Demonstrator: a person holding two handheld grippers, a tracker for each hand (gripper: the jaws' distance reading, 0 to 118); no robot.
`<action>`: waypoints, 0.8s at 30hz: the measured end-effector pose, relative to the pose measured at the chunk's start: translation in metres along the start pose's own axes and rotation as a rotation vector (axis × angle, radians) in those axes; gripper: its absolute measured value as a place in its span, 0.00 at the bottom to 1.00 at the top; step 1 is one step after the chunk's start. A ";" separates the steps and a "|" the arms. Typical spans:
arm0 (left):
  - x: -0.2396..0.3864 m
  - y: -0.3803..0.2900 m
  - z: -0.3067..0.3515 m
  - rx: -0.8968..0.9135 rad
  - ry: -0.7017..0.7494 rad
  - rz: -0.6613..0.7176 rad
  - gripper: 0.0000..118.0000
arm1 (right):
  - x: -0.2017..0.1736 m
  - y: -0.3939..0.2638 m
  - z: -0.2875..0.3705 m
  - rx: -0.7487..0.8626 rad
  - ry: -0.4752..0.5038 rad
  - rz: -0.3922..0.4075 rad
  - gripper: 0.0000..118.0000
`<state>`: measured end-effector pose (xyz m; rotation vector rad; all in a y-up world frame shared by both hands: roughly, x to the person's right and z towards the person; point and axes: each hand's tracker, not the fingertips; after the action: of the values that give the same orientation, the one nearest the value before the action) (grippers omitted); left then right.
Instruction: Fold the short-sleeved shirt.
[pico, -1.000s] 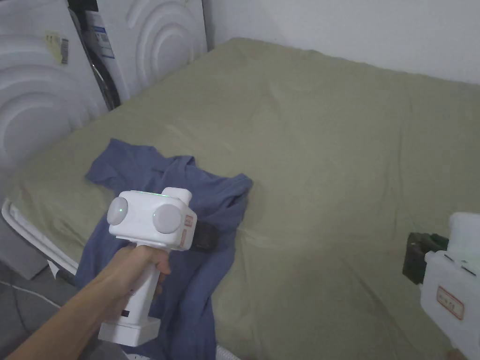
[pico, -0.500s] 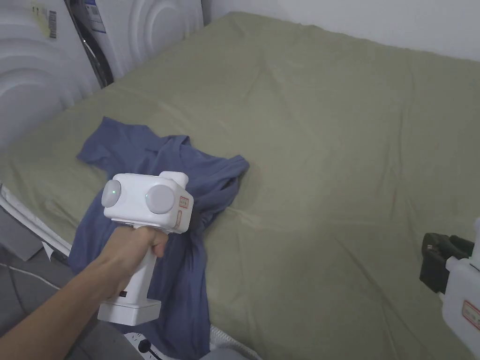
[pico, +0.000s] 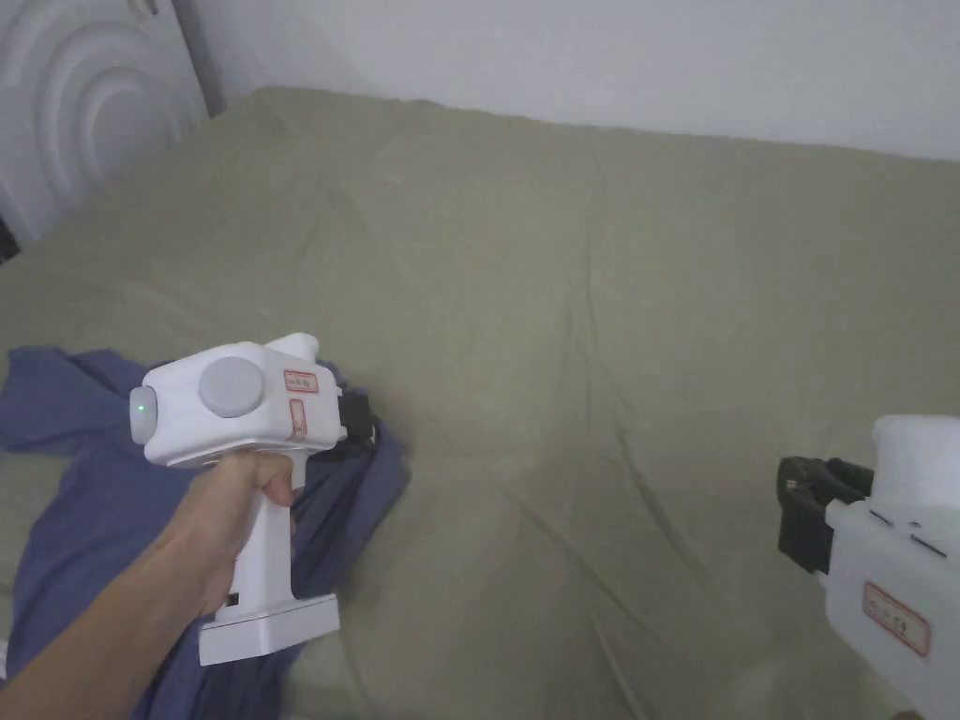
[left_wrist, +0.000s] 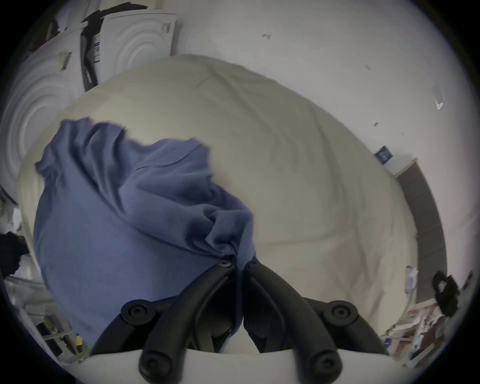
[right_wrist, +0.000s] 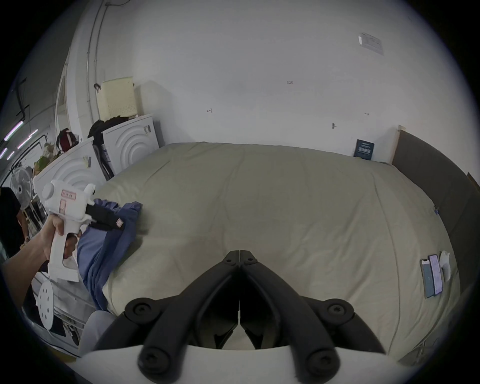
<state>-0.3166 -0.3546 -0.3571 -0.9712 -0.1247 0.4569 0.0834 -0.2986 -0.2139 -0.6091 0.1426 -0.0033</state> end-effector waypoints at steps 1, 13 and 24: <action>0.016 0.004 -0.003 -0.011 -0.037 -0.009 0.00 | 0.006 0.000 0.004 -0.002 -0.009 0.000 0.00; 0.161 0.001 -0.047 -0.088 -0.298 -0.358 0.00 | 0.093 -0.021 0.053 0.003 -0.167 -0.007 0.00; 0.352 -0.049 -0.145 -0.225 -0.470 -0.606 0.00 | 0.156 -0.057 0.055 -0.065 -0.285 -0.108 0.00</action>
<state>0.0595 -0.3384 -0.4340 -0.9739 -0.8853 0.1009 0.2479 -0.3209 -0.1572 -0.6747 -0.1670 -0.0163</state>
